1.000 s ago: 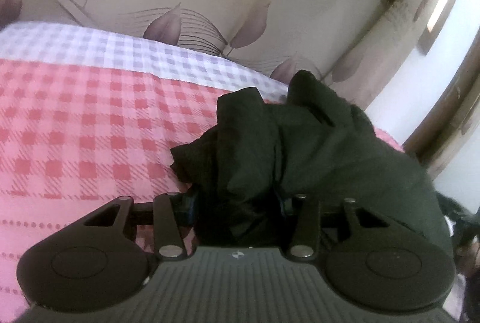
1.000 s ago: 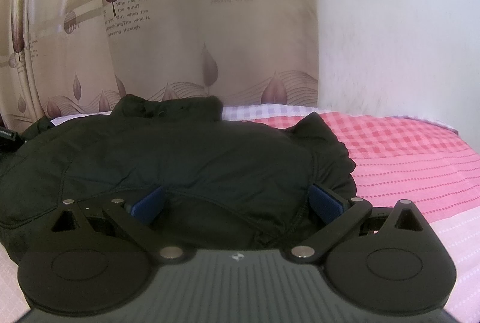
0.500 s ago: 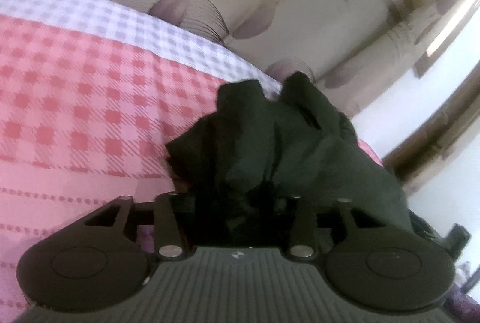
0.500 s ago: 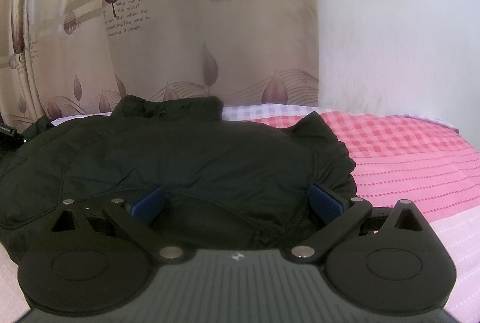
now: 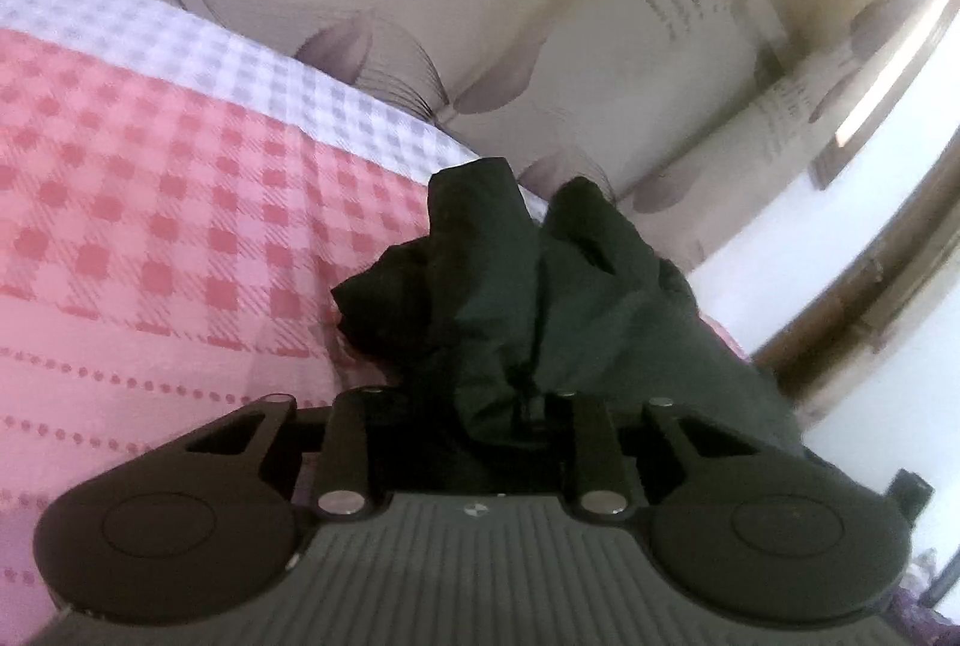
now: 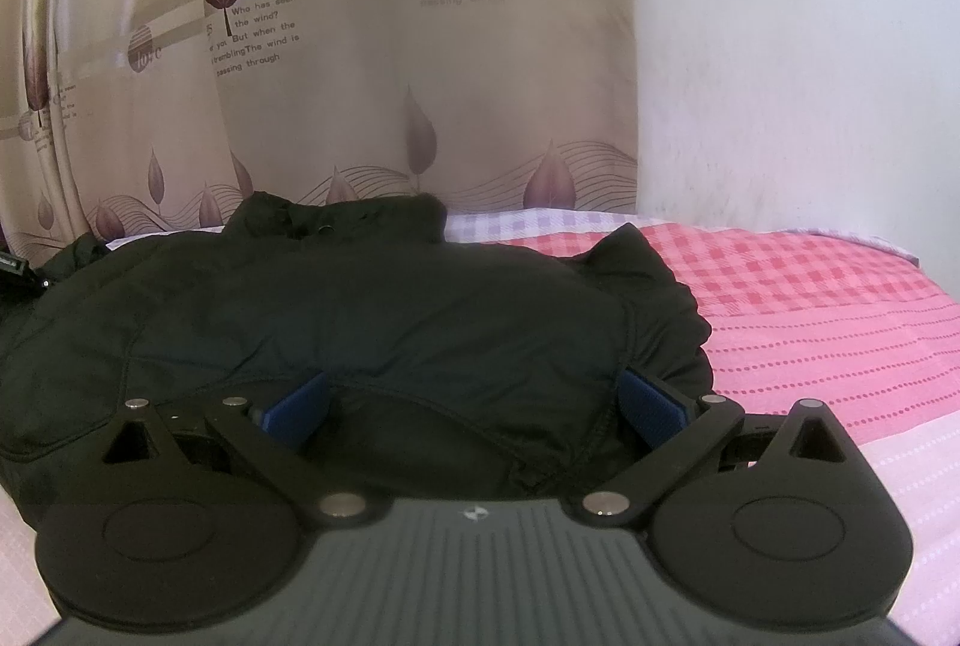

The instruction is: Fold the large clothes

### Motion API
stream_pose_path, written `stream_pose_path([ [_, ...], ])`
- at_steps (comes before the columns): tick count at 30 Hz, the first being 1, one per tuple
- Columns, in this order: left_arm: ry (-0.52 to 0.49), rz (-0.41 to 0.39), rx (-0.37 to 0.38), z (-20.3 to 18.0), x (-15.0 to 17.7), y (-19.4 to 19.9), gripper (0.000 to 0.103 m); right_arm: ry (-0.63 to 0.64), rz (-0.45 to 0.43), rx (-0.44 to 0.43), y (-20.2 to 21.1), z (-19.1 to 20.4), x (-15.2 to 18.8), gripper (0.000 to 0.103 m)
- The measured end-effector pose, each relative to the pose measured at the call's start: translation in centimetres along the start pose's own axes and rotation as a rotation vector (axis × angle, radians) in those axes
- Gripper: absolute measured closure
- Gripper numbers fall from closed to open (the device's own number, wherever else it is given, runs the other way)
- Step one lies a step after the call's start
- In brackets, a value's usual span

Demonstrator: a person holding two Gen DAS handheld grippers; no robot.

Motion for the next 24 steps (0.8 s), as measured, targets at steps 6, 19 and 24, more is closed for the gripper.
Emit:
stream_pose_path([
  [6,0.041,-0.014,-0.113,-1.9,-1.2,1.2,0.079,-0.003,-0.006,-0.002,0.0,-0.1,-0.1,0.0],
  [19,0.126,0.038,-0.253,-7.0,-3.1,3.7,0.084,-0.041,-0.056,-0.039,1.0,-0.6,-0.3,0.0],
  [24,0.113,0.03,-0.246,-11.3,-3.7,4.2,0.084,-0.06,-0.082,-0.068,1.4,-0.8,-0.5,0.0],
])
Point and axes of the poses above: each gripper's, at about its wrist camera, not at the fingertips, and y roughly against the way its jaws point, z to its left, x to its underside, the point moved 9 cm from there along -y, roughly the way its jaws point, and after that the axes turned 1 degree about -z, right-handed, at the moved point
